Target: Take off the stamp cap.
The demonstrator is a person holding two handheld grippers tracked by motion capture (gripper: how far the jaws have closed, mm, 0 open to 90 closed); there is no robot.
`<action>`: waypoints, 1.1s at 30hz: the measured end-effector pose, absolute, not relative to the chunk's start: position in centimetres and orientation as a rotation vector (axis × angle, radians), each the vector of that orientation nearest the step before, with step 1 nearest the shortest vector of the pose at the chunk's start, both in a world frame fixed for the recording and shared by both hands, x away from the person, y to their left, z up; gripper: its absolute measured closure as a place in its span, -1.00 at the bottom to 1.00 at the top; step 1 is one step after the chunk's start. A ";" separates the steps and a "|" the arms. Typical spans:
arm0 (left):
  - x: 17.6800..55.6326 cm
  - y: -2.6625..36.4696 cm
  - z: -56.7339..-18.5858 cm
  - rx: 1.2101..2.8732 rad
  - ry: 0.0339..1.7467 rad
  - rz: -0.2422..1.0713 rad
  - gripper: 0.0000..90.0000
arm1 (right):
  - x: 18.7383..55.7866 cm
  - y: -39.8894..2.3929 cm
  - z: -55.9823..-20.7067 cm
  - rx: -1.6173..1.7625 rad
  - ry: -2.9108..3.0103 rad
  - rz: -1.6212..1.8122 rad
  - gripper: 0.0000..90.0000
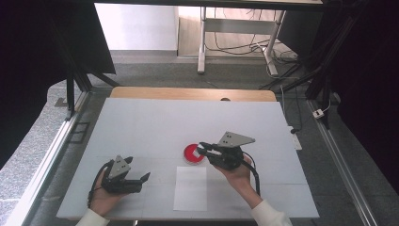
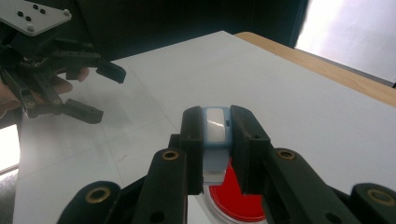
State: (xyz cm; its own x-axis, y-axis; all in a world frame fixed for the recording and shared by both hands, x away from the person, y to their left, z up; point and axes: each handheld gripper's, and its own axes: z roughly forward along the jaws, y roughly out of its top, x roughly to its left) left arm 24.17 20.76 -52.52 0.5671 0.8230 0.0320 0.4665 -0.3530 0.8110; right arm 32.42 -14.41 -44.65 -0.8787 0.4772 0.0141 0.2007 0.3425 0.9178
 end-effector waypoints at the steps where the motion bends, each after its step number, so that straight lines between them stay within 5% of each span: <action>1: 24.2 20.7 -52.5 2.005 1.031 0.568 -0.70 | 32.4 -14.4 -44.6 0.608 2.350 1.554 0.67; 33: 23.8 20.3 -52.0 1.983 1.034 0.604 -0.70 | 32.7 -14.4 -44.7 0.666 2.323 1.570 0.67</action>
State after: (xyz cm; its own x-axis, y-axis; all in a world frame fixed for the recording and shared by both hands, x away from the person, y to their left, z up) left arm 23.79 20.28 -52.03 0.5517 0.8328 0.0464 0.4499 -0.3439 0.8242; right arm 32.69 -14.38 -44.72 -0.8614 0.5063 0.0402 0.2261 0.3114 0.9230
